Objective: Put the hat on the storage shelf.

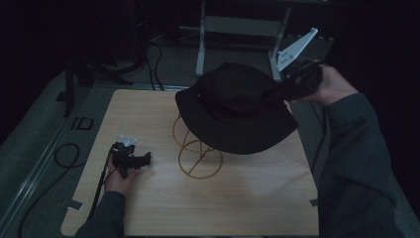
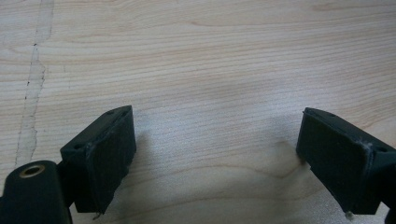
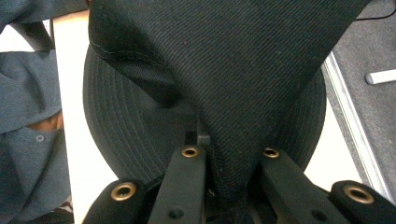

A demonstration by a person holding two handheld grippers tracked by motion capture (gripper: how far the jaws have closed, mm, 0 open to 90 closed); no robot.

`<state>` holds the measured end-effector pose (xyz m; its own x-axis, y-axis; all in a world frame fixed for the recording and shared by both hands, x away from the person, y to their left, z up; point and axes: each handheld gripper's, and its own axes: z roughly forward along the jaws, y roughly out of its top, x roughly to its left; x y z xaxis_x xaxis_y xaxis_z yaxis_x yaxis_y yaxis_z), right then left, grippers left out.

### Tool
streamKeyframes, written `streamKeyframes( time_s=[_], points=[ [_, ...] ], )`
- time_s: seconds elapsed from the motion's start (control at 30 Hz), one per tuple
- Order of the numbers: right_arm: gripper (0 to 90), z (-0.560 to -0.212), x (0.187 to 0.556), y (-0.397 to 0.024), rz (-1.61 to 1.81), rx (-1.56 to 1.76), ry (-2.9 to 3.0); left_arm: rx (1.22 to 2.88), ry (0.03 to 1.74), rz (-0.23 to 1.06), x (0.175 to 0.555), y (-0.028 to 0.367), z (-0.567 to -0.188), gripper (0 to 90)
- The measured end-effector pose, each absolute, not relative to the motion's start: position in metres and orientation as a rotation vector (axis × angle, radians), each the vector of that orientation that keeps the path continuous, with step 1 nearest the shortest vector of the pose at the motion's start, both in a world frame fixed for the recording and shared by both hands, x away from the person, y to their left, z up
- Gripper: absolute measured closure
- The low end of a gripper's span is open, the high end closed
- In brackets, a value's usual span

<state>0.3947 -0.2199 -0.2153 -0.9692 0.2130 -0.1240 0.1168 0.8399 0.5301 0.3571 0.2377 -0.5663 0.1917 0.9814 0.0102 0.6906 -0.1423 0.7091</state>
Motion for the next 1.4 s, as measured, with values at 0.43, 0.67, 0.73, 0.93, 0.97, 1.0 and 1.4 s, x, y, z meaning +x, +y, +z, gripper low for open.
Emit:
streamKeyframes(
  time_s=[0.43, 0.67, 0.73, 0.93, 0.97, 1.0, 1.4],
  points=[
    [87.2, -0.227, 0.403, -0.196, 0.795, 0.234, 2.864, 1.903, 1.559, 0.658, 0.357, 0.238, -0.566, 12.2],
    [87.0, -0.233, 0.406, -0.184, 0.791, 0.22, 2.878, 1.903, 1.56, 0.657, 0.357, 0.238, -0.566, 12.2],
    [87.0, -0.235, 0.406, -0.181, 0.791, 0.213, 2.884, 1.903, 1.559, 0.657, 0.357, 0.238, -0.566, 12.2],
    [86.6, -0.241, 0.409, -0.17, 0.79, 0.204, 2.902, 1.902, 1.558, 0.656, 0.357, 0.238, -0.566, 12.2],
    [86.6, -0.242, 0.409, -0.169, 0.788, 0.2, 2.906, 1.902, 1.558, 0.656, 0.357, 0.238, -0.566, 12.2],
    [86.6, -0.242, 0.409, -0.168, 0.791, 0.199, 2.909, 1.902, 1.558, 0.656, 0.357, 0.238, -0.566, 12.2],
    [85.5, -0.257, 0.411, -0.153, 0.789, 0.17, 2.942, 1.902, 1.559, 0.656, 0.357, 0.238, -0.566, 12.2]
  ],
)
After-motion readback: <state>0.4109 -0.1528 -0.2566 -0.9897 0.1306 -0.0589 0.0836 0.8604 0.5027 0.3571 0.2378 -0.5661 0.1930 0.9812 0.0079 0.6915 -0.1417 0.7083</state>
